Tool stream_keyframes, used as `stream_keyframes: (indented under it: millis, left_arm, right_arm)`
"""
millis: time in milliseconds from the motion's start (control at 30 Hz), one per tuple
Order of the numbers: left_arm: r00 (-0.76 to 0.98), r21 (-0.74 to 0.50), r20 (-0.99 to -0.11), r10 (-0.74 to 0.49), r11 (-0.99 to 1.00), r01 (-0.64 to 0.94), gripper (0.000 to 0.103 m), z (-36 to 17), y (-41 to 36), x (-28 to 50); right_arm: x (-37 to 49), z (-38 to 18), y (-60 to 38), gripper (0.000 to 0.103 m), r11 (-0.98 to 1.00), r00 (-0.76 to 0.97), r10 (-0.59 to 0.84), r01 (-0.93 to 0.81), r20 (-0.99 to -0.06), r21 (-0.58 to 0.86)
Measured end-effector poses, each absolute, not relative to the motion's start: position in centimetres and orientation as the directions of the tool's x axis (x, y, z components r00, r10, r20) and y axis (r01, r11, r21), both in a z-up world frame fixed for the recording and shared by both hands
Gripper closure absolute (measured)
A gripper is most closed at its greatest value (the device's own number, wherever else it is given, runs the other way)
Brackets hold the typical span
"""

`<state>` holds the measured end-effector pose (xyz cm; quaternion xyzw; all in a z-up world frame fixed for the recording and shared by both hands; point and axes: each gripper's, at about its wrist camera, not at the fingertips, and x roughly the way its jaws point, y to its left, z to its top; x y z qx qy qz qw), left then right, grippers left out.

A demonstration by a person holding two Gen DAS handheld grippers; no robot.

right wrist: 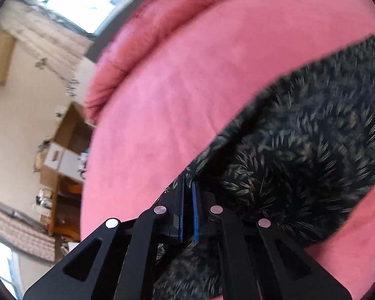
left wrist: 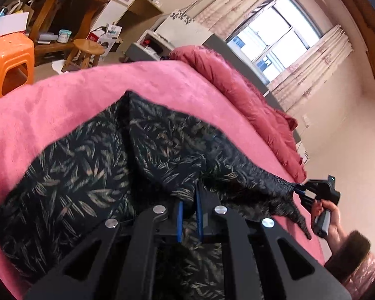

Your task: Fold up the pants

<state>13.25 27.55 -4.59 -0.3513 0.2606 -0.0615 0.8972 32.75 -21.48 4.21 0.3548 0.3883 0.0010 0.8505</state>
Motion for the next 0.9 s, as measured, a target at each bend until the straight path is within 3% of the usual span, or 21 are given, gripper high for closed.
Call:
stream_keyframes:
  millis: [167,333,500,767,833,867,900]
  left_arm:
    - [0.902,-0.693,-0.32,-0.288,0.721,-0.016,0.097,-2.1,29.1,12.0]
    - [0.932,-0.756,-0.231,-0.278,0.655,0.008,0.097,-1.0,31.6,9.7]
    - [0.901,-0.758,-0.306,-0.308,0.651,-0.035,0.097,-3.1,30.8,8.2]
    - [0.878,-0.802,-0.361,-0.315,0.585,-0.12,0.097,-6.0,30.7,6.7]
    - [0.879,-0.795,-0.361,-0.312,0.596,-0.115,0.097,-5.9,30.5,6.5]
    - [0.879,-0.794,-0.36,-0.313,0.597,-0.113,0.097,-5.9,30.6,6.4]
    - [0.88,-0.799,-0.355,-0.317,0.591,-0.109,0.097,-6.0,30.6,6.3]
  right_arm:
    - [27.7,8.1,-22.5,0.099,0.74,0.74,0.345,0.165,-0.578,0.652]
    - [18.8,11.1,-23.1,0.102,0.804,0.793,0.342,0.031,-0.504,0.594]
    - [10.4,10.1,-23.6,0.102,0.834,0.813,0.326,-0.007,-0.483,0.551]
    - [9.8,2.9,-23.5,0.102,0.824,0.704,0.366,0.059,-0.609,0.563]
    - [12.2,2.3,-23.2,0.085,0.832,0.695,0.354,0.071,-0.626,0.55]
    - [13.3,1.7,-23.5,0.056,0.822,0.681,0.347,0.11,-0.645,0.559]
    - [14.8,0.9,-24.2,0.046,0.794,0.678,0.33,0.178,-0.657,0.582]
